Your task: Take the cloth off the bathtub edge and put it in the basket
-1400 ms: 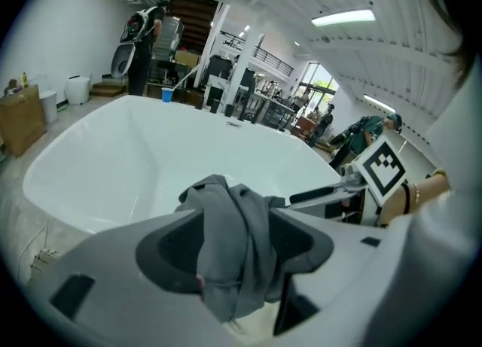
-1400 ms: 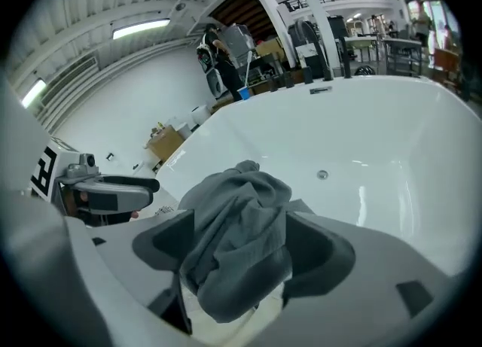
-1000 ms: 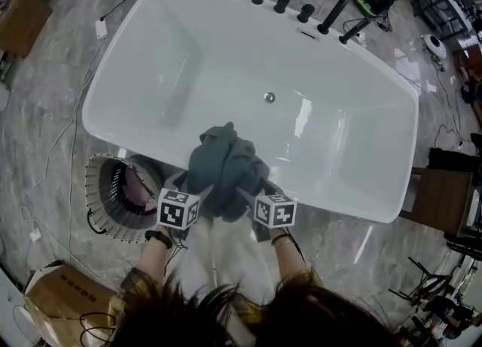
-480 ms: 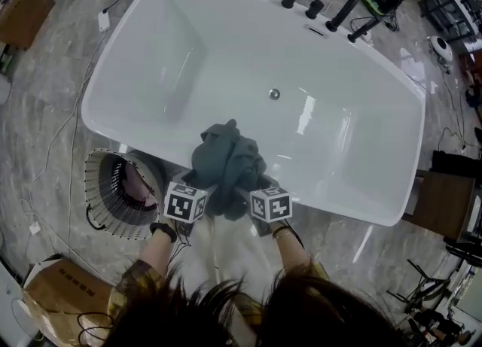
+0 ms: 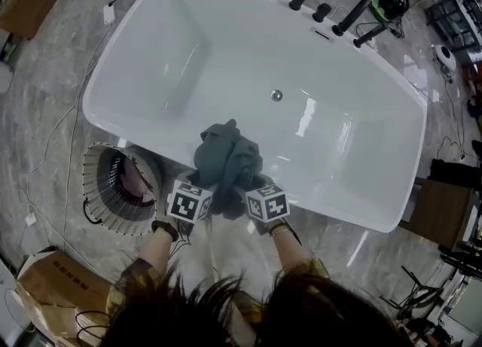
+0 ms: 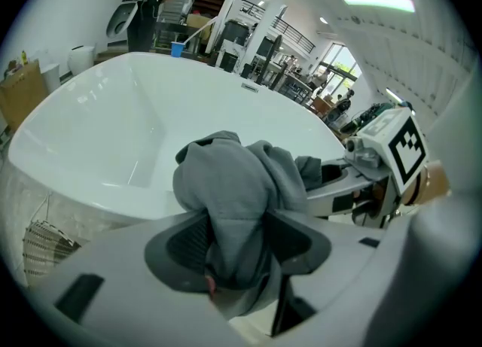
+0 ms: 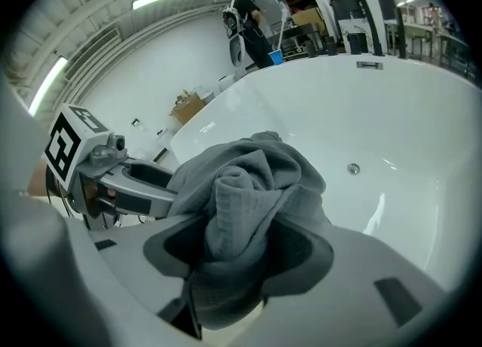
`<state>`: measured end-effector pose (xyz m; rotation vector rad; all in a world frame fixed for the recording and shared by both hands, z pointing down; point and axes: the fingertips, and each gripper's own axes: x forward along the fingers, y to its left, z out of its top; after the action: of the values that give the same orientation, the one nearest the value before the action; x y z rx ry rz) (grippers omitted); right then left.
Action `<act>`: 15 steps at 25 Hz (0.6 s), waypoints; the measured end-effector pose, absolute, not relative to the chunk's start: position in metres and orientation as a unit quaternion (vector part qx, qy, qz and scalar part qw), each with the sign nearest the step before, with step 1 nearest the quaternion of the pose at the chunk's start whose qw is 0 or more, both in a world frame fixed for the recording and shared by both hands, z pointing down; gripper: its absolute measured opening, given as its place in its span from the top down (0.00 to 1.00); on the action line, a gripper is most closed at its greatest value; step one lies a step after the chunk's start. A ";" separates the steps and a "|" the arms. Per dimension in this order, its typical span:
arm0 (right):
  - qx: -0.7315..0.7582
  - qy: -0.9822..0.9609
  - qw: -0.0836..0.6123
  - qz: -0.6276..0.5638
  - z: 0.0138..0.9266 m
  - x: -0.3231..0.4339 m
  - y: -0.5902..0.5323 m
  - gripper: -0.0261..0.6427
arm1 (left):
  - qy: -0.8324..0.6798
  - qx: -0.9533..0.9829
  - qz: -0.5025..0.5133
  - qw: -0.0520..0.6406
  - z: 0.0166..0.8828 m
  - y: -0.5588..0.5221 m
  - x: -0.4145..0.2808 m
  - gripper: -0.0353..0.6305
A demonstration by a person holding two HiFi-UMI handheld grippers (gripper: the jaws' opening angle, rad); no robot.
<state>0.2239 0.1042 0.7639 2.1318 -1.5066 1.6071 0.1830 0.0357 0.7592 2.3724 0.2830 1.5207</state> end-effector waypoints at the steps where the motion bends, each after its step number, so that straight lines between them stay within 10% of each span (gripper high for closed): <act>1: 0.692 -0.497 0.043 0.522 0.763 0.224 0.103 0.60 | 0.099 0.828 0.531 0.151 0.758 0.038 0.183 0.61; 15: 0.680 -0.531 -0.029 0.505 0.719 0.215 0.083 0.78 | 0.085 0.851 0.497 0.148 0.719 0.034 0.180 0.76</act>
<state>0.2146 0.0828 0.7187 2.1765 -1.6993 1.6158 0.1800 0.0339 0.7186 2.4478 0.2431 1.4279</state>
